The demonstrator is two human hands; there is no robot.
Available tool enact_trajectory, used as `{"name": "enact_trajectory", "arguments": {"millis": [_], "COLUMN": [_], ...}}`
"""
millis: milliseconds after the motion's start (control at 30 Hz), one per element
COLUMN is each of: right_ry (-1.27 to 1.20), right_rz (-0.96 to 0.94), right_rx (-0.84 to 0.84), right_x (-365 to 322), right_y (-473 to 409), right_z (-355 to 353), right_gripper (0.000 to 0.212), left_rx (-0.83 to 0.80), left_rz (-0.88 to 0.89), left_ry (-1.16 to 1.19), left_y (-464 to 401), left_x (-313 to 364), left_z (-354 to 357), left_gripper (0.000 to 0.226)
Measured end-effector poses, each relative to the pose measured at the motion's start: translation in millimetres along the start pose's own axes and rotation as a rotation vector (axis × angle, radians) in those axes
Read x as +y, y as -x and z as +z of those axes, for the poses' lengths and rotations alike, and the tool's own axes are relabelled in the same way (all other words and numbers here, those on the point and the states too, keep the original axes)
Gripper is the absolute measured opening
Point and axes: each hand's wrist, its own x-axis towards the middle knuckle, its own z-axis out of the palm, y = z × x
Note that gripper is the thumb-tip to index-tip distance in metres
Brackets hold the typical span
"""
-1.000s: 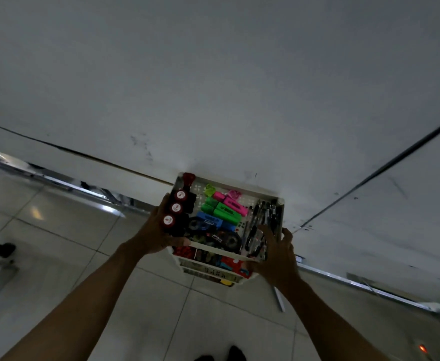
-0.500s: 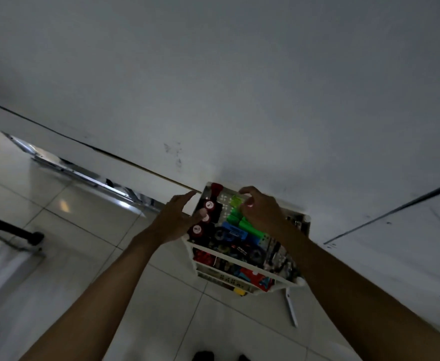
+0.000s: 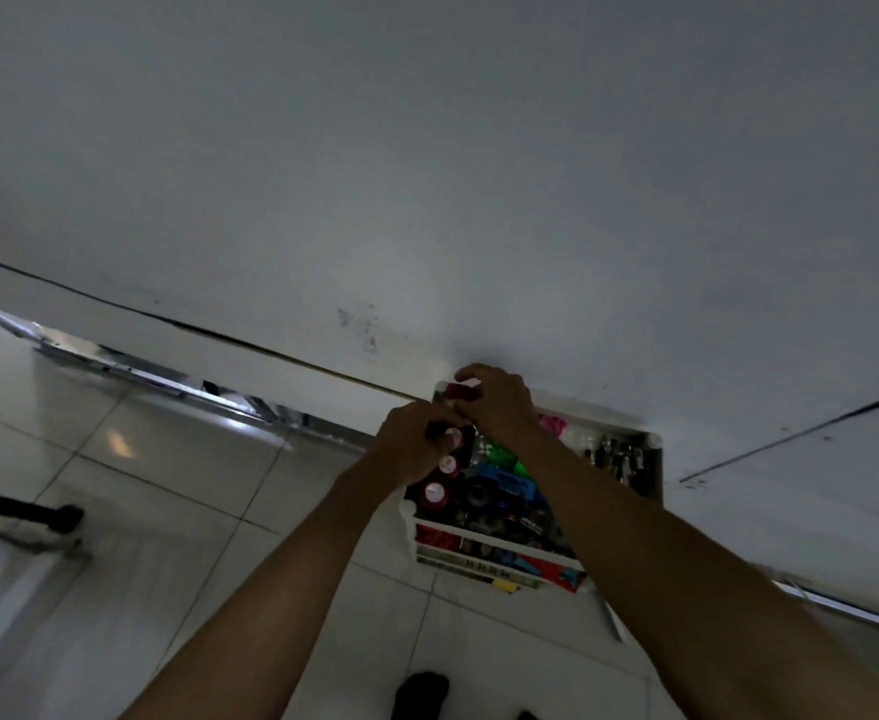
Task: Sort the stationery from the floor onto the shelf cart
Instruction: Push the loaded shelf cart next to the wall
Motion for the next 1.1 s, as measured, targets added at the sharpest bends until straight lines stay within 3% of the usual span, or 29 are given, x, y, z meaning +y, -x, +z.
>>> {"name": "enact_trajectory", "arguments": {"millis": [200, 400, 567, 733, 1100], "right_ry": [0.0, 0.195, 0.184, 0.083, -0.074], "right_rz": [-0.087, -0.092, -0.081, -0.134, -0.101], "right_rx": [0.017, -0.16, -0.168, -0.221, -0.178], "right_x": [0.0, 4.3, 8.2, 9.3, 15.5], "right_y": [12.2, 22.7, 30.7, 35.9, 34.9], "right_z": [-3.2, -1.3, -0.8, -3.5, 6.6], "right_gripper": [0.035, 0.034, 0.023, 0.046, 0.065], "left_rx": [-0.029, 0.0, 0.019, 0.034, 0.113], "left_rz": [-0.009, -0.035, -0.018, 0.009, 0.045], "left_ry": [0.039, 0.078, 0.09, 0.063, 0.051], "left_y": [1.6, 2.7, 5.0, 9.2, 12.0], "left_x": [-1.2, -2.1, -3.1, -1.0, -7.8], "left_z": [-2.7, -1.5, -4.6, -5.8, -2.4], "left_gripper": [0.019, 0.021, 0.02, 0.033, 0.039]}}
